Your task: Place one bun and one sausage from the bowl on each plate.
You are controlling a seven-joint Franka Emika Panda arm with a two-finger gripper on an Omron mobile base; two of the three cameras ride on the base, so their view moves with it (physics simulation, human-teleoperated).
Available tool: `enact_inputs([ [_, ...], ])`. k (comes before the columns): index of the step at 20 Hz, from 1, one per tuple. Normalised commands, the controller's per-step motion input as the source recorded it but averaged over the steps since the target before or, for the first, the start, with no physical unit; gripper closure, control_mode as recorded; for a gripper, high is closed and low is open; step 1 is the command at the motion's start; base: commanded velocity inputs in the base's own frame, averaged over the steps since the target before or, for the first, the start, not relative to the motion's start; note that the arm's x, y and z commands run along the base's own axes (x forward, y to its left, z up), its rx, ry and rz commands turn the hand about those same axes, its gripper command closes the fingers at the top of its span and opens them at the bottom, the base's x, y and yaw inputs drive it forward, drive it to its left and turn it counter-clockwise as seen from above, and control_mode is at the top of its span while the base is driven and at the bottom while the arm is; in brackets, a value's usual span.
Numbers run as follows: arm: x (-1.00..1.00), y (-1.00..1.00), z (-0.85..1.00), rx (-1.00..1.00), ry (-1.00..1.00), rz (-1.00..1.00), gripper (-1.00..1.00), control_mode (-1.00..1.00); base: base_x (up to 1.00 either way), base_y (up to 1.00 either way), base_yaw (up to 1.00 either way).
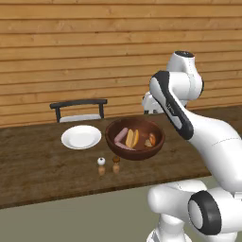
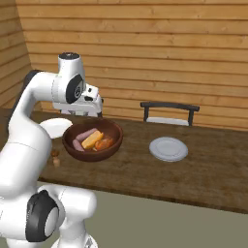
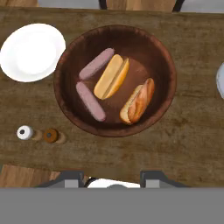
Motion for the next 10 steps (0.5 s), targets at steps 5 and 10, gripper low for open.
enact_inputs([
  [5, 0.63, 0.23, -0.45, -0.01, -0.04, 0.0, -1.0, -1.0, 0.0, 0.0, 0.0],
  [10, 0.93, 0.66, -0.72, -0.17, 0.26, 0.01, -1.0, -1.0, 0.0, 0.0, 0.0],
])
